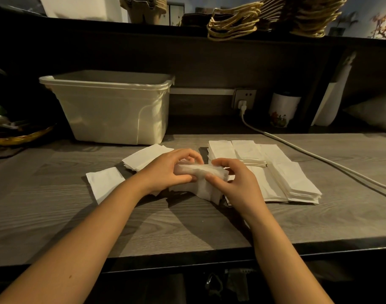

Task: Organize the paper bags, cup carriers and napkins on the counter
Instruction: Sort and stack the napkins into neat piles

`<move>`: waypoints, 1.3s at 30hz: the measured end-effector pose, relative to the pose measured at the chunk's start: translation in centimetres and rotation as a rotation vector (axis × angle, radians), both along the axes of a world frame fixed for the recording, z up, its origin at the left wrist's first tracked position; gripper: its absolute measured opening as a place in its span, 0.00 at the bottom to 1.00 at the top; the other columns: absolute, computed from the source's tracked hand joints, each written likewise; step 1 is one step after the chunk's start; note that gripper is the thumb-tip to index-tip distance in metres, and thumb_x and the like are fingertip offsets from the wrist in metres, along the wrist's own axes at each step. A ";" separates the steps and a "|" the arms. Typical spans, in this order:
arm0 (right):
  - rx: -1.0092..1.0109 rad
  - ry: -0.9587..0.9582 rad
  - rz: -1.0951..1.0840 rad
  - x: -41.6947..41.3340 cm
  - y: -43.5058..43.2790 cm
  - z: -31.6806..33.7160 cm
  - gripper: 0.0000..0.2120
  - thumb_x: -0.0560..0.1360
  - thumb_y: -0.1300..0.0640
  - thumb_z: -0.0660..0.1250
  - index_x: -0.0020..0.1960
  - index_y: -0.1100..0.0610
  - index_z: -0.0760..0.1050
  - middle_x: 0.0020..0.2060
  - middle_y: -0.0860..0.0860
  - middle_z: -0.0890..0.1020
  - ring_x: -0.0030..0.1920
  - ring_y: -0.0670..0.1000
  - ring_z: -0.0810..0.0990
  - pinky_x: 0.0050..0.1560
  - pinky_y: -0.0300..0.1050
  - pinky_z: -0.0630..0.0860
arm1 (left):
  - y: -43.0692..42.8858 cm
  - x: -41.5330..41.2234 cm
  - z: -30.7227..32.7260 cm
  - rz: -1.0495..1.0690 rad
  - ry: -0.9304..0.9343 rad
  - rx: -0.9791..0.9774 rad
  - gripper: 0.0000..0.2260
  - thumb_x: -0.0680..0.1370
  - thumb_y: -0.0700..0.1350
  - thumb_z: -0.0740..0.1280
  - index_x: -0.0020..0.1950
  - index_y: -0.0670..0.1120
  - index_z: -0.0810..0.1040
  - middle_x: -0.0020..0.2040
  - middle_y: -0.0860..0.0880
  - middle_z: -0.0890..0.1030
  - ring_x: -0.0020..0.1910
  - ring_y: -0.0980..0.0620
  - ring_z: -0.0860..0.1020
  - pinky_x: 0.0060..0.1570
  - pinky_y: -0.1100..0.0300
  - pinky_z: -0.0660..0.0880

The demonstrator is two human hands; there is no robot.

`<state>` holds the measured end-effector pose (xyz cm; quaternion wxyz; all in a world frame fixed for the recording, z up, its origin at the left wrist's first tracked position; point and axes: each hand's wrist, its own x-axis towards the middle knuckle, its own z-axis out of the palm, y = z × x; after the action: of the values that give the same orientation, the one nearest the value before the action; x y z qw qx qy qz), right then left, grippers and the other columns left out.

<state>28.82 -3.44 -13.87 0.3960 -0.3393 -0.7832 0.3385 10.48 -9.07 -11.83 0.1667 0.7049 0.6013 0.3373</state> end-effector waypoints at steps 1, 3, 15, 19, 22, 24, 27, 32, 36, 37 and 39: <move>0.007 -0.005 0.024 0.0 -0.1 0.0 0.14 0.71 0.54 0.72 0.54 0.47 0.73 0.50 0.41 0.75 0.49 0.40 0.72 0.52 0.41 0.74 | 0.0 0.0 0.0 -0.004 -0.002 -0.002 0.19 0.73 0.42 0.71 0.50 0.66 0.71 0.50 0.70 0.73 0.54 0.74 0.68 0.50 0.77 0.65; 0.026 -0.011 0.076 -0.1 -0.2 0.1 0.13 0.71 0.54 0.72 0.53 0.45 0.73 0.48 0.38 0.74 0.49 0.36 0.72 0.51 0.39 0.73 | 0.0 0.1 -0.1 -0.007 0.004 0.005 0.20 0.73 0.42 0.71 0.51 0.67 0.71 0.52 0.66 0.73 0.56 0.70 0.69 0.52 0.74 0.66; -0.025 -0.061 0.101 -0.1 -0.2 0.0 0.17 0.74 0.54 0.69 0.62 0.50 0.75 0.45 0.37 0.76 0.48 0.40 0.75 0.47 0.35 0.72 | 0.3 -0.1 -0.2 0.031 -0.009 -0.008 0.11 0.71 0.43 0.73 0.46 0.55 0.74 0.45 0.58 0.77 0.46 0.61 0.75 0.47 0.63 0.72; -0.005 -0.163 0.149 -0.1 -0.3 0.0 0.08 0.78 0.53 0.63 0.56 0.47 0.77 0.36 0.37 0.75 0.38 0.37 0.73 0.36 0.30 0.65 | 0.3 -0.1 -0.3 0.045 -0.036 -0.028 0.13 0.71 0.43 0.73 0.48 0.56 0.72 0.46 0.59 0.76 0.46 0.63 0.74 0.46 0.66 0.70; 0.011 -0.155 0.147 -0.1 -0.3 0.2 0.05 0.78 0.53 0.62 0.51 0.44 0.75 0.36 0.40 0.77 0.38 0.36 0.73 0.36 0.30 0.67 | 0.2 -0.1 -0.1 0.040 -0.027 -0.049 0.13 0.72 0.43 0.72 0.51 0.57 0.72 0.47 0.61 0.76 0.48 0.65 0.74 0.47 0.68 0.70; -0.007 -0.145 0.141 -0.2 -0.3 0.1 0.08 0.78 0.53 0.63 0.55 0.46 0.75 0.40 0.40 0.77 0.39 0.36 0.73 0.36 0.29 0.67 | 0.2 -0.2 0.0 0.035 -0.009 -0.063 0.12 0.73 0.44 0.71 0.48 0.59 0.73 0.47 0.60 0.76 0.48 0.63 0.74 0.46 0.67 0.70; -0.041 -0.154 0.129 -0.1 -0.4 -0.1 0.18 0.75 0.54 0.68 0.64 0.49 0.72 0.44 0.39 0.76 0.42 0.39 0.74 0.40 0.33 0.70 | 0.1 -0.1 0.1 0.033 -0.019 -0.074 0.10 0.74 0.44 0.70 0.46 0.59 0.74 0.44 0.61 0.76 0.43 0.65 0.74 0.43 0.69 0.70; -0.087 -0.100 0.085 -0.1 -0.2 0.1 0.21 0.75 0.57 0.67 0.67 0.48 0.68 0.51 0.41 0.75 0.52 0.42 0.73 0.50 0.34 0.69 | 0.1 0.3 0.3 0.016 -0.103 -0.098 0.09 0.74 0.45 0.70 0.50 0.57 0.74 0.46 0.60 0.77 0.45 0.64 0.75 0.43 0.72 0.71; -0.198 0.009 0.067 -0.2 -0.3 0.4 0.14 0.76 0.55 0.65 0.61 0.50 0.71 0.47 0.44 0.78 0.48 0.46 0.78 0.47 0.41 0.76 | 0.0 0.6 0.3 0.001 -0.124 -0.200 0.08 0.74 0.49 0.69 0.49 0.58 0.73 0.48 0.57 0.77 0.48 0.60 0.76 0.46 0.67 0.74; -0.220 0.028 0.068 -0.2 -0.3 0.4 0.14 0.76 0.55 0.65 0.61 0.51 0.71 0.47 0.46 0.79 0.48 0.46 0.78 0.46 0.41 0.76 | -0.1 0.6 0.3 0.006 -0.114 -0.206 0.07 0.74 0.49 0.69 0.48 0.58 0.73 0.46 0.56 0.77 0.46 0.60 0.76 0.44 0.68 0.73; -0.273 0.067 0.081 -0.1 -0.3 0.4 0.15 0.76 0.54 0.65 0.62 0.53 0.72 0.49 0.48 0.80 0.49 0.48 0.79 0.47 0.43 0.78 | -0.1 0.5 0.4 0.018 -0.123 -0.201 0.06 0.74 0.49 0.69 0.47 0.57 0.73 0.44 0.55 0.77 0.43 0.60 0.76 0.41 0.69 0.73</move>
<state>28.72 -3.76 -13.44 0.3582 -0.3468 -0.7291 0.4688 10.96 -9.21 -11.39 0.2699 0.6572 0.6271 0.3194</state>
